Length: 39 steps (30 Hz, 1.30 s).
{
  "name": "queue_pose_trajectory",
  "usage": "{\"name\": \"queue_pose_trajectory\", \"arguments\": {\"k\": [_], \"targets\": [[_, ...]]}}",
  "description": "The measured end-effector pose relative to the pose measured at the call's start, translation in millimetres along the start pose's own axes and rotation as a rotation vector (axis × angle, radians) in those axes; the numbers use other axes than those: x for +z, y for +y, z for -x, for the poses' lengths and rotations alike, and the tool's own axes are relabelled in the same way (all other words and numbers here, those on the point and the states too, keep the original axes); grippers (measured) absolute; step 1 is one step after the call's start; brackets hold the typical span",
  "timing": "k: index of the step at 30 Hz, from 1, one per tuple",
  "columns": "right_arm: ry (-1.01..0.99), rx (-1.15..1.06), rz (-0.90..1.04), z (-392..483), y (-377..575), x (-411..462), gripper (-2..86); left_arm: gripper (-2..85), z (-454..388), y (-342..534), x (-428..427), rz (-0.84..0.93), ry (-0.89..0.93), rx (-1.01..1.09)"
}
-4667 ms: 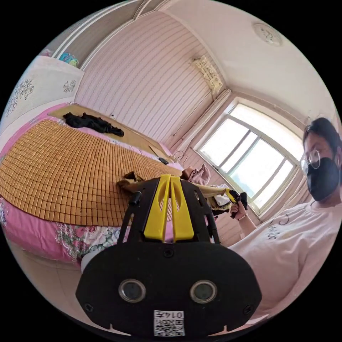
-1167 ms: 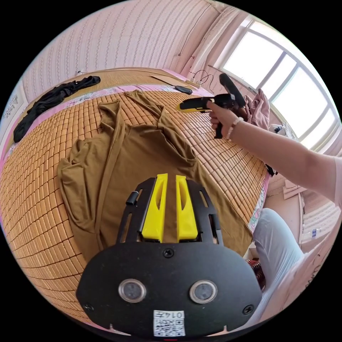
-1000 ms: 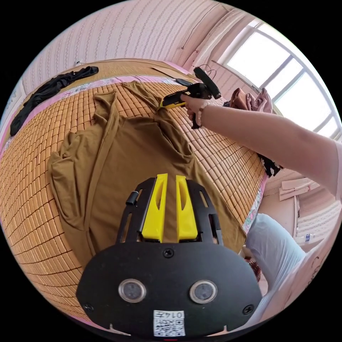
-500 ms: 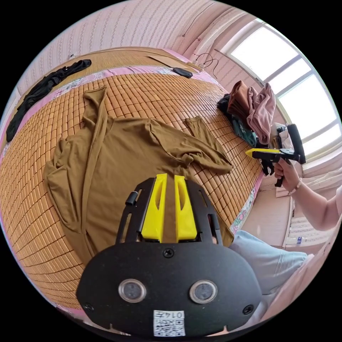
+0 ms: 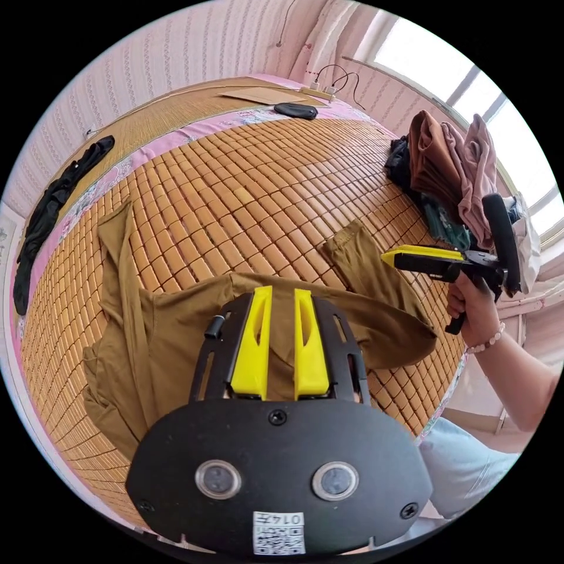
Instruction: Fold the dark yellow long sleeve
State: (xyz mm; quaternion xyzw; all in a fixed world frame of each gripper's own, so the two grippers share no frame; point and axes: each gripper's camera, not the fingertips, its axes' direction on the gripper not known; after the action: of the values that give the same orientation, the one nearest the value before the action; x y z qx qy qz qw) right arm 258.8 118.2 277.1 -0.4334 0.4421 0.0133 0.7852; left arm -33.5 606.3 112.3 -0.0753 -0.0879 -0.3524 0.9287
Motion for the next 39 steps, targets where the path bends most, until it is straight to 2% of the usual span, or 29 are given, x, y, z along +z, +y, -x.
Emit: {"name": "queue_pose_trajectory", "arguments": {"k": [4,6,7,13,17,21,26,32,34,37,39], "targets": [[0.15,-0.089,0.042,18.3,-3.4,6.9,1.7,8.6,-3.7,-0.2,16.4,-0.048,-0.093,-0.041],[0.149,-0.112,0.045,23.1,1.4,5.1,-0.2,8.8,-7.0,-1.5,39.3,0.018,-0.072,-0.037],[0.135,-0.102,0.05,21.6,3.1,3.3,-0.4,8.6,-8.2,0.0,37.9,-0.017,-0.074,-0.032],[-0.01,0.123,0.001,-13.3,75.3,-83.5,-0.4,3.9,-8.9,-7.4,45.9,-0.004,-0.054,-0.033],[0.151,0.255,0.066,-27.6,139.9,-151.9,-0.1,-0.4,-13.7,-13.7,51.1,0.012,-0.024,0.007],[0.282,0.318,0.071,-47.1,150.0,-176.0,0.4,-0.9,-17.1,-14.5,52.5,0.012,-0.025,0.03],[0.415,0.358,0.073,-62.4,140.5,-166.8,3.6,-0.9,-20.5,-13.5,51.8,0.012,-0.031,0.026],[0.383,0.394,0.097,-72.8,140.7,-142.3,8.1,-0.9,-21.3,-9.0,46.8,0.008,-0.027,0.007],[0.353,0.432,0.064,-80.0,137.7,-138.2,8.3,-0.9,-20.7,-8.0,44.2,0.012,-0.024,-0.004],[0.363,0.484,0.156,-92.6,136.0,-114.7,7.4,-0.9,-21.8,-5.2,37.9,0.001,-0.038,-0.017],[0.368,0.437,0.137,-89.4,136.3,-111.1,4.4,-0.9,-23.1,-1.9,32.0,-0.021,-0.048,-0.022]]}}
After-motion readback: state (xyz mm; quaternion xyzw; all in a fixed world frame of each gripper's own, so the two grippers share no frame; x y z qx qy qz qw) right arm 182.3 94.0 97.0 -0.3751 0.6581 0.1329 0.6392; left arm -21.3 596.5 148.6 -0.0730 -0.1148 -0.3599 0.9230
